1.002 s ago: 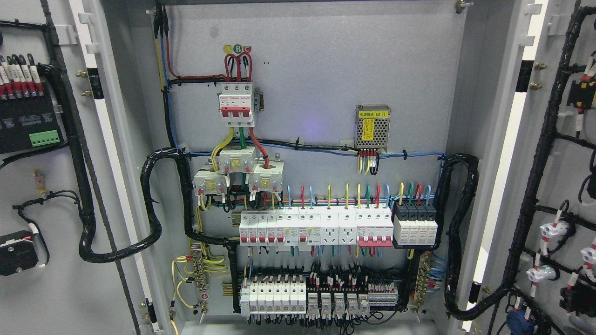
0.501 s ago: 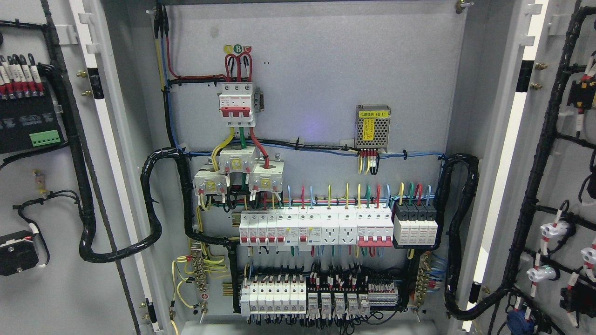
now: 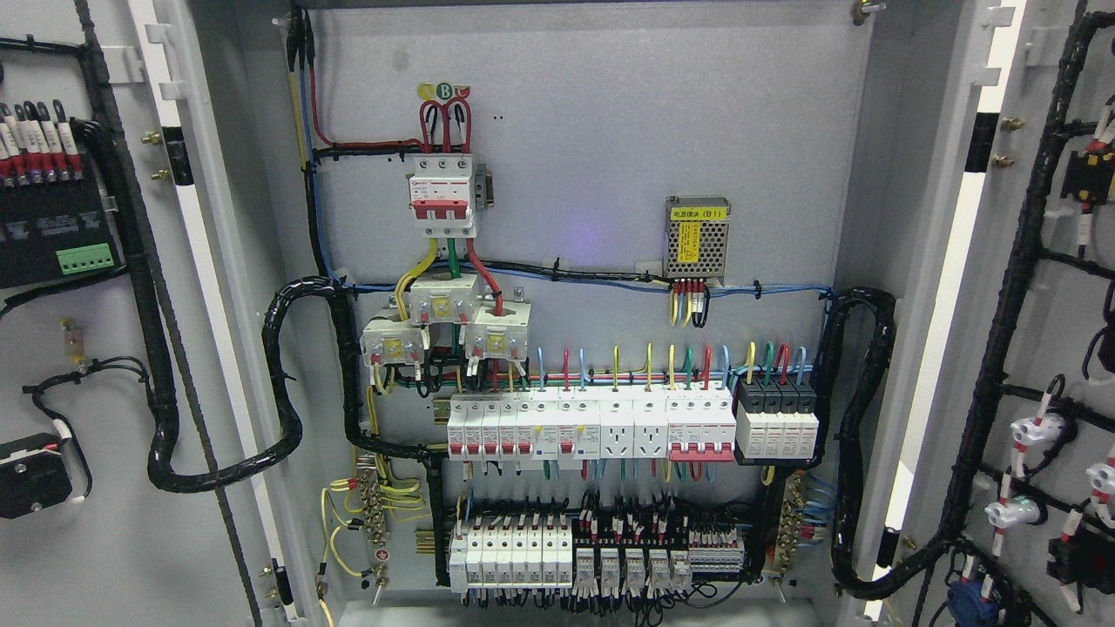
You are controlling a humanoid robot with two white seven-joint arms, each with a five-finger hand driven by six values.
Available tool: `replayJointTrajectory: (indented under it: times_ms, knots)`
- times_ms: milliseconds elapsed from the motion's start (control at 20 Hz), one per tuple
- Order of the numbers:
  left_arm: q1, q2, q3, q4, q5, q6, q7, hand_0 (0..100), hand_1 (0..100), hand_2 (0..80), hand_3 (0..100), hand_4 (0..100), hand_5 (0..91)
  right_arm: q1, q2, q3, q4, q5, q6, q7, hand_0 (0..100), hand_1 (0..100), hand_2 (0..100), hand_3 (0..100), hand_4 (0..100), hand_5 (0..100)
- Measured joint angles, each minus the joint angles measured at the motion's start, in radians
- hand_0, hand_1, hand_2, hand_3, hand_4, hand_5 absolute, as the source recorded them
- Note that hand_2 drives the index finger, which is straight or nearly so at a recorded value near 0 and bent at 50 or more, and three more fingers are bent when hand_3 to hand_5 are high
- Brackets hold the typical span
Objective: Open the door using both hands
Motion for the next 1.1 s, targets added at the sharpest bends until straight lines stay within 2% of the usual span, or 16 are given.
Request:
replayJointTrajectory:
  times_ms: [301,601,1102]
  knots:
    - [0.059,-0.032,-0.070,-0.059,-0.150,0.000,-0.002,0,0,0.0,0,3,0.0,0.066,0.039,0.069,0.034,0.062,0.000,0.000,0,0,0,0,0,0]
    - [0.115,-0.083,-0.166,-0.080,-0.327,0.000,-0.006,0,0,0.0,0,3,0.0,0.115,0.067,0.140,0.084,0.086,0.000,-0.001,0,0,0,0,0,0]
    - [0.144,-0.236,-0.330,0.073,-0.645,0.000,-0.001,0,0,0.0,0,3,0.0,0.198,0.126,0.224,0.257,0.096,-0.008,-0.003,0,0,0,0,0,0]
